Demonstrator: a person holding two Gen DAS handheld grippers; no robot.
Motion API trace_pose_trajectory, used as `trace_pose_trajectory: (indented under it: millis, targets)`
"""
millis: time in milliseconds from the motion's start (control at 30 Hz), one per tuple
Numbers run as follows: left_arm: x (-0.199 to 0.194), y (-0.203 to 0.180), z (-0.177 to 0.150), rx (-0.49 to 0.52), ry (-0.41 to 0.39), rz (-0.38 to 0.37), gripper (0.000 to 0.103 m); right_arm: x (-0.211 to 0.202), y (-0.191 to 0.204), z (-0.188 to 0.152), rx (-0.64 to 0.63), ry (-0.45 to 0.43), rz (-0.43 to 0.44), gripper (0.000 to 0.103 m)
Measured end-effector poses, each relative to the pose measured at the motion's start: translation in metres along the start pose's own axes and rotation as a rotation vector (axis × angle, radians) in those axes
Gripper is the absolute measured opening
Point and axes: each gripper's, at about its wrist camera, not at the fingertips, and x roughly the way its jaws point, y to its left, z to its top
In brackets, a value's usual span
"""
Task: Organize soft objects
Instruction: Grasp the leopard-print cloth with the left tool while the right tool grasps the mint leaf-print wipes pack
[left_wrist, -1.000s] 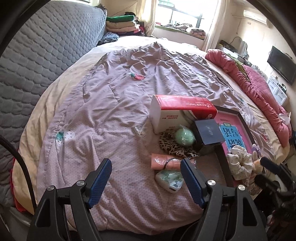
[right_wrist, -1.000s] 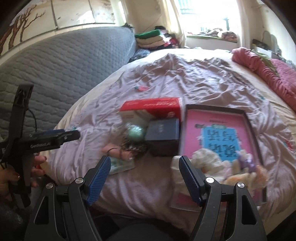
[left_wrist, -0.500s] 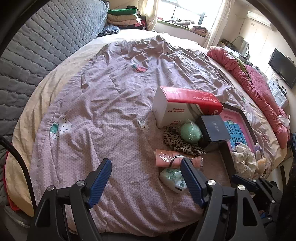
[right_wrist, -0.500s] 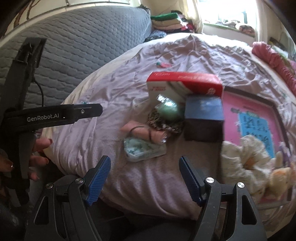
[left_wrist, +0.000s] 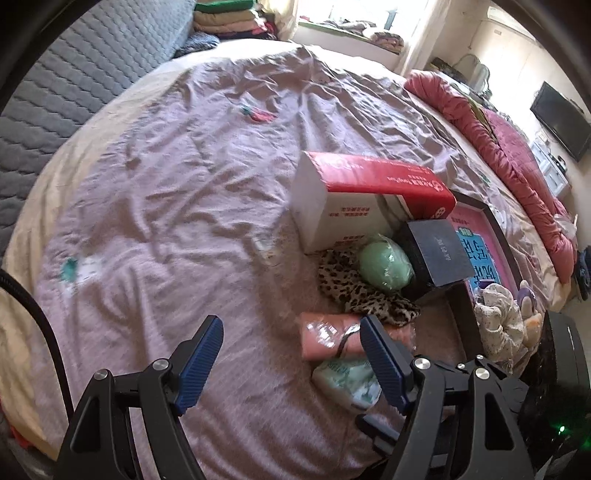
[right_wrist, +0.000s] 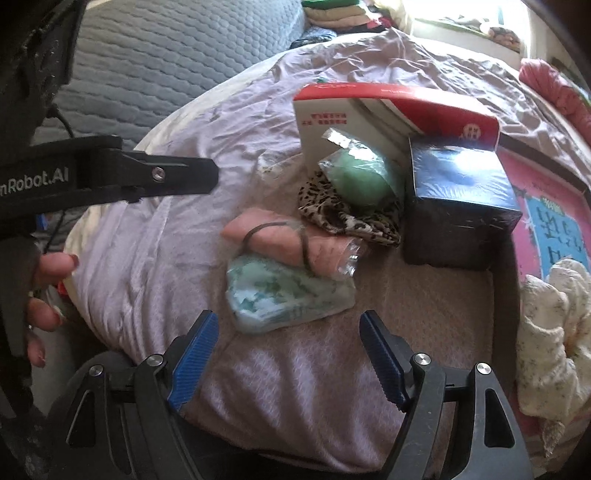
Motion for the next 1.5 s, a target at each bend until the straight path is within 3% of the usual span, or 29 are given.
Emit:
trace_pose_trajectory:
  millis: [467,700,833,1067,1100,1133,1200,1500]
  targets:
    - [0.084,-0.013,0.032,0.026,0.16,-0.064,0.076,0.026,-0.005,0.015,-0.016,0.021,0.029,0.083]
    - [0.101,-0.02,0.039,0.095,0.192,-0.059,0.075,0.04,-0.009,0.019,-0.002,0.048,0.024,0.08]
    - [0.102,-0.024,0.04,0.106,0.189,-0.08,0.061,0.033,-0.02,0.019,0.027,0.051,0.042,0.073]
    - [0.102,-0.037,0.039,0.119,0.18,-0.101,0.03,0.007,-0.04,0.012,0.047,0.045,0.059,0.073]
    - [0.102,-0.037,0.038,0.106,0.18,-0.121,0.024,0.003,-0.042,0.011,0.047,0.044,0.048,0.073]
    - [0.104,-0.037,0.038,0.087,0.186,-0.156,0.009,0.0,-0.043,0.01,0.049,0.042,0.035,0.073]
    - [0.109,-0.039,0.034,0.052,0.216,-0.208,0.006,-0.008,-0.05,0.007,0.067,0.029,0.047,0.072]
    - [0.088,-0.038,0.016,0.052,0.19,-0.195,0.004,-0.025,-0.054,0.006,0.076,0.001,0.027,0.072]
